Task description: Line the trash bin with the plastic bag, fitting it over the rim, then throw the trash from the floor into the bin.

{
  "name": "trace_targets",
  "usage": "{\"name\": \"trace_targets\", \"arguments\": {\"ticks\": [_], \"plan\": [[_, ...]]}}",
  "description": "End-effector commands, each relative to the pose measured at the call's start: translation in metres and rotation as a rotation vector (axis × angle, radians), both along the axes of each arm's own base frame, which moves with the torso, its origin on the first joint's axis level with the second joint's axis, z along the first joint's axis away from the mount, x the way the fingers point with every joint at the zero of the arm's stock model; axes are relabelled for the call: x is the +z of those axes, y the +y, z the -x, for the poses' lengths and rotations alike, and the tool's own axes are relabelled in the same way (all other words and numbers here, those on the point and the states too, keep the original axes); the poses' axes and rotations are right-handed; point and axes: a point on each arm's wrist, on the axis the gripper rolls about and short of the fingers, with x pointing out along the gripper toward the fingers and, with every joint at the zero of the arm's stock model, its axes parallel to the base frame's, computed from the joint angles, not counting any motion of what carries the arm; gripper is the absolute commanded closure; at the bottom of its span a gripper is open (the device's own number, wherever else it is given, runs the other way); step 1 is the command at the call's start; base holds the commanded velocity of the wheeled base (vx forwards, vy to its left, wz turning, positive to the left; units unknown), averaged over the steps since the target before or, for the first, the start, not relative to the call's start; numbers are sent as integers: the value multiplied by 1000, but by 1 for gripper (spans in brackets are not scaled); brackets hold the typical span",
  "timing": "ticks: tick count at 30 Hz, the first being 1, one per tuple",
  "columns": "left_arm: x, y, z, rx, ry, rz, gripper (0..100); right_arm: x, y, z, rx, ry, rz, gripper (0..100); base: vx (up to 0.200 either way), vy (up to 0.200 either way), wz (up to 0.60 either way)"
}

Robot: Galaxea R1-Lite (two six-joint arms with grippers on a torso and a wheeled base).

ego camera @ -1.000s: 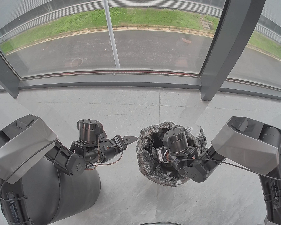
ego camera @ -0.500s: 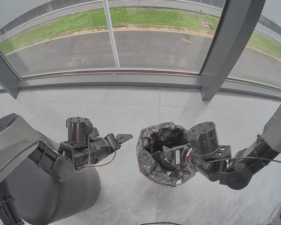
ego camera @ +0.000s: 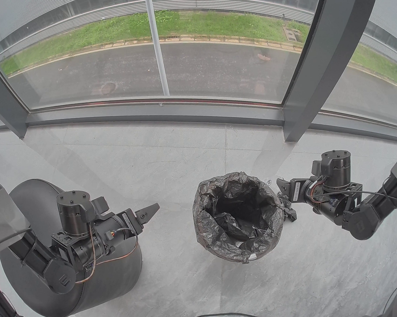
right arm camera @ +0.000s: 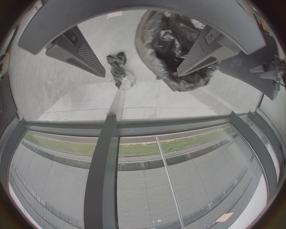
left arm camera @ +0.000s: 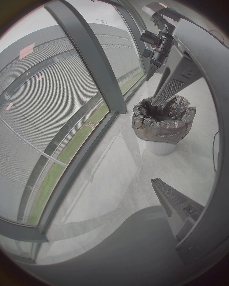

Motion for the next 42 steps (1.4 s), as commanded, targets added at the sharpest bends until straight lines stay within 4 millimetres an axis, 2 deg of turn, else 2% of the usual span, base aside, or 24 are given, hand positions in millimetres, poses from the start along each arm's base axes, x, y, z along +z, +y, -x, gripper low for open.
{"name": "trace_targets", "arguments": {"ticks": [1,7,8,10,13,19,23,30,35,42], "plan": [[3,12,21,93,-86,-48,0,-76,-34,-54,-8,105,86,0,0,0,0],[-8,10,19,85,-82,-69,0,-102,-44,-101,-43,81,81,0,0,0,0],[-9,10,18,85,-81,-70,0,-103,-44,-102,-44,81,80,0,0,0,0],[-14,8,16,84,-65,-79,0,-109,-47,-124,-65,79,82,0,0,0,0],[-18,7,14,87,-55,-84,0,-109,-54,-140,-90,78,82,0,0,0,0],[-20,8,12,91,-49,-87,0,-117,-67,-151,-117,84,78,0,0,0,0],[-25,6,10,89,-35,-93,0,-131,-75,-159,-139,91,80,0,0,0,0],[-31,5,7,90,-61,-86,0,-138,-72,-170,-139,68,79,0,0,0,0],[-33,5,6,90,-69,-85,0,-145,-60,-179,-145,49,92,0,0,0,0],[-35,5,6,89,-62,-88,0,-163,-58,-188,-156,73,116,0,0,0,0]]}}
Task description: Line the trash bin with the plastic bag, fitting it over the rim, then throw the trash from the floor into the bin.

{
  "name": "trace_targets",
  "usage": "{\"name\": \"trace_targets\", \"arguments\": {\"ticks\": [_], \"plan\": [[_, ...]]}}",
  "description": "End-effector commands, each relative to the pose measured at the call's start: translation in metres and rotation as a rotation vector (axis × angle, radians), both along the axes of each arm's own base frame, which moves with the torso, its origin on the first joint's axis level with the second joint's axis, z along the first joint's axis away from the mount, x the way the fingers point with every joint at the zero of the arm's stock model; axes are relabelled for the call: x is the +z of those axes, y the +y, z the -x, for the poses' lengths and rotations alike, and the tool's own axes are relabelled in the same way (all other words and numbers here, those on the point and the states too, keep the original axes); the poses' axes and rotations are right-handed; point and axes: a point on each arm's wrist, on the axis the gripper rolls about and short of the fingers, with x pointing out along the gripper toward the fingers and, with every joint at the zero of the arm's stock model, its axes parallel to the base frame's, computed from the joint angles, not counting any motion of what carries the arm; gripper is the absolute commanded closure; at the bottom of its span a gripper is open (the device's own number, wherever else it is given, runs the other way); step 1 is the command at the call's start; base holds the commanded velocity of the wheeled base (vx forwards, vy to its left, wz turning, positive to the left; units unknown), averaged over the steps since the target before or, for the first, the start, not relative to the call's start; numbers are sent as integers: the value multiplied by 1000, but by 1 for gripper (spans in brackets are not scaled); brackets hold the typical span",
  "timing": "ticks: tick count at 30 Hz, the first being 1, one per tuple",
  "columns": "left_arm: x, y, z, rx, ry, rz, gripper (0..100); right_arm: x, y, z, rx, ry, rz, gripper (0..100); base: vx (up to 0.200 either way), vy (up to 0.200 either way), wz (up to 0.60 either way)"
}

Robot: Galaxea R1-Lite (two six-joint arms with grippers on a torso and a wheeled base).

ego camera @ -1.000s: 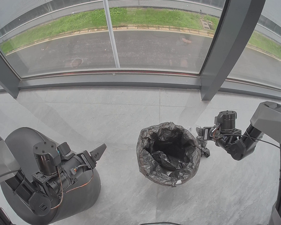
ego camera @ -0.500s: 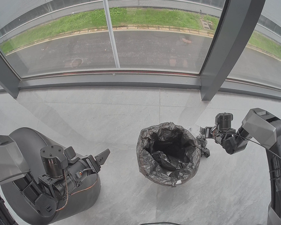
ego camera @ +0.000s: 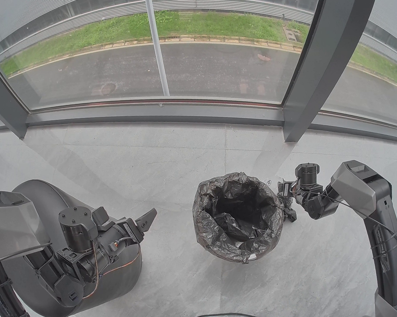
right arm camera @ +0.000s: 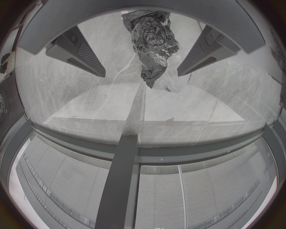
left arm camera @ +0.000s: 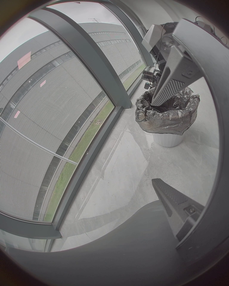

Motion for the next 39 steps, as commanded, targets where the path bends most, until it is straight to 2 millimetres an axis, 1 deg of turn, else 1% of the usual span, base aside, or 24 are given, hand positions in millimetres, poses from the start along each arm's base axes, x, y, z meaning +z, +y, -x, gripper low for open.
{"name": "trace_targets", "arguments": {"ticks": [1,2,5,9,14,15,24,32,33,34,39], "plan": [[-7,0,-1,0,25,-10,0,-24,3,-6,7,21,15,0,0,0,0],[-7,-1,-1,0,25,-10,0,-25,3,-7,9,22,20,0,0,0,0],[-11,-1,-3,0,34,-13,0,-34,1,-18,23,10,65,0,0,0,0],[-13,-1,-3,1,34,-14,0,-36,3,-27,22,21,64,0,0,0,0],[-14,-1,-4,1,31,-12,0,-37,4,-28,23,29,62,0,0,0,0],[-16,-2,-4,1,35,-14,0,-37,5,-28,25,29,63,100,0,0,0],[-18,-3,-5,-2,39,-16,0,-38,5,-28,22,32,57,100,0,0,0],[-18,-3,-5,-2,39,-16,0,-28,4,-26,-6,17,30,100,0,0,0],[-18,-3,-5,-2,39,-16,0,-20,5,-24,-15,14,33,100,0,0,0],[-18,-3,-5,-2,39,-16,0,-18,4,-23,-18,13,30,100,0,0,0],[-18,-3,-5,-2,39,-16,0,35,13,-4,-8,-14,-1,100,0,0,0]]}}
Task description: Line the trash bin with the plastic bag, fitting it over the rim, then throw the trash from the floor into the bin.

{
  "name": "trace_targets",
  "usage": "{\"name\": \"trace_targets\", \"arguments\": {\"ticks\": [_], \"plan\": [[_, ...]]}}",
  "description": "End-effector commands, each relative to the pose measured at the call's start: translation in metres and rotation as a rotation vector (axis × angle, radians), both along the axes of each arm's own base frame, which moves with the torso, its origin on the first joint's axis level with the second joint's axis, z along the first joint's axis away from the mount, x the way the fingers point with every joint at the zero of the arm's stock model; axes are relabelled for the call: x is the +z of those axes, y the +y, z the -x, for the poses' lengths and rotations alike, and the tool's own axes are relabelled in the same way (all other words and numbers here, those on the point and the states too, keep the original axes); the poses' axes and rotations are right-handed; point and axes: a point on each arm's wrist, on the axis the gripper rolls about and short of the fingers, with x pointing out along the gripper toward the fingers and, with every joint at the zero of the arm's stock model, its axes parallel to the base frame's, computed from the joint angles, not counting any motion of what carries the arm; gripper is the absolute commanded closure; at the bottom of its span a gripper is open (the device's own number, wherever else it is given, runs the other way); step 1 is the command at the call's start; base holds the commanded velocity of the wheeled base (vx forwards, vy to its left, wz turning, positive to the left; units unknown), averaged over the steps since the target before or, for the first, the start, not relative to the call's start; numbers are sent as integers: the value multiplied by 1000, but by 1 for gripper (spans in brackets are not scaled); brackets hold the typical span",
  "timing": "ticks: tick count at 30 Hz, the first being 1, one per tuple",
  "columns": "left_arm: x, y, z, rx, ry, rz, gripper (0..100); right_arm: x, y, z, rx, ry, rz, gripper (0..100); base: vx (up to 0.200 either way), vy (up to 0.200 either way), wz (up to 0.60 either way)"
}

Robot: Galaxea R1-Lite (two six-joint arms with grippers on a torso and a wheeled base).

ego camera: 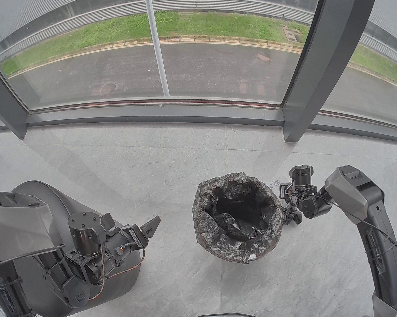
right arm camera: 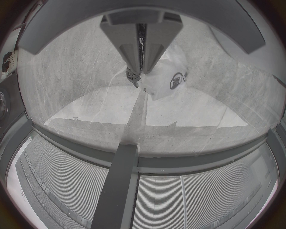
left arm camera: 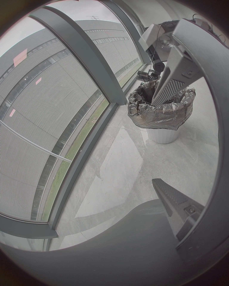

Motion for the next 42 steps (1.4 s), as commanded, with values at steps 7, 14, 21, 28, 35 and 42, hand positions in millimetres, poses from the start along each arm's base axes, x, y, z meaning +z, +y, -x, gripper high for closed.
{"name": "trace_targets", "arguments": {"ticks": [7,14,21,28,35,42], "plan": [[0,0,1,1,-1,1,0,108,15,47,39,-73,-18,100,0,0,0],[2,1,1,1,-4,2,0,174,18,80,23,-145,-12,100,0,0,0],[4,1,3,1,-42,15,0,233,21,108,33,-207,-26,100,0,0,0],[2,1,3,8,-47,14,0,252,47,133,104,-235,-51,100,0,0,0],[1,1,3,11,-43,12,0,267,94,162,220,-252,-89,100,0,0,0],[-1,1,3,11,-39,10,0,263,118,173,272,-241,-137,100,0,0,0]]}}
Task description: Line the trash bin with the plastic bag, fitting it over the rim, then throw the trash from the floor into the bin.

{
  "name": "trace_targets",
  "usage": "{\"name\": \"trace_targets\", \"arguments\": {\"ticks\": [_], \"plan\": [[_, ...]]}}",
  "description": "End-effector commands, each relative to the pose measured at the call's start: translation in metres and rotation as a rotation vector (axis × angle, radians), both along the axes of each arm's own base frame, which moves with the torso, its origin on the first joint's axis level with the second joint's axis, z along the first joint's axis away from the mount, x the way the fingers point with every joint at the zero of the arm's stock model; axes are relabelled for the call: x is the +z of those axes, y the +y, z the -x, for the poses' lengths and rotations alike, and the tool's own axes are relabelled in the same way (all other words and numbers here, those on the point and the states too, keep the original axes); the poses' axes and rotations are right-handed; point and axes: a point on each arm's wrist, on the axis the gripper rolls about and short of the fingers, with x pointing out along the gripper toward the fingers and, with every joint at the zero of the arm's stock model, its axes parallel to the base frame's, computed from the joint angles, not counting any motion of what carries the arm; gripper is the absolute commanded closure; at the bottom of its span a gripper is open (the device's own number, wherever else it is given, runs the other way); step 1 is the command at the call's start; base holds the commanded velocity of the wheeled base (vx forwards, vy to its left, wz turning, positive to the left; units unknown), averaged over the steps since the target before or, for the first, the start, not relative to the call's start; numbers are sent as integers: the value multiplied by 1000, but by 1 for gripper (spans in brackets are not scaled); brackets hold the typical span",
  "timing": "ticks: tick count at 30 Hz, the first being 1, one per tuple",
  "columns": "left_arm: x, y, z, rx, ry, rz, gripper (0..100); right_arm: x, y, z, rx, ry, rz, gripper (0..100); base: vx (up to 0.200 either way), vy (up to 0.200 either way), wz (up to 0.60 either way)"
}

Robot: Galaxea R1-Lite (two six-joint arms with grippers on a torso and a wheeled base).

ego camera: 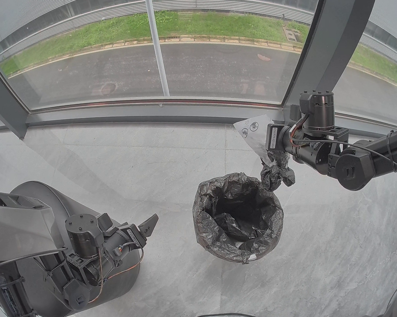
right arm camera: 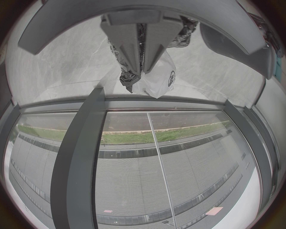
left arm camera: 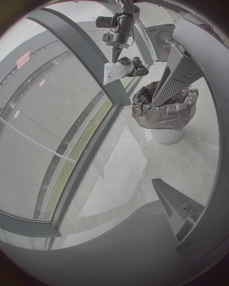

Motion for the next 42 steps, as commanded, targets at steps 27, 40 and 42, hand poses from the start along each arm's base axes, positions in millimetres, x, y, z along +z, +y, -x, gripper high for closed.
{"name": "trace_targets", "arguments": {"ticks": [27,40,42], "plan": [[-3,0,0,0,10,-2,0,-100,79,29,168,240,16,100,0,0,0],[-3,0,0,0,12,-3,0,-143,77,29,155,292,53,100,0,0,0],[-4,0,0,0,14,-4,0,-147,76,29,152,302,60,100,0,0,0]]}}
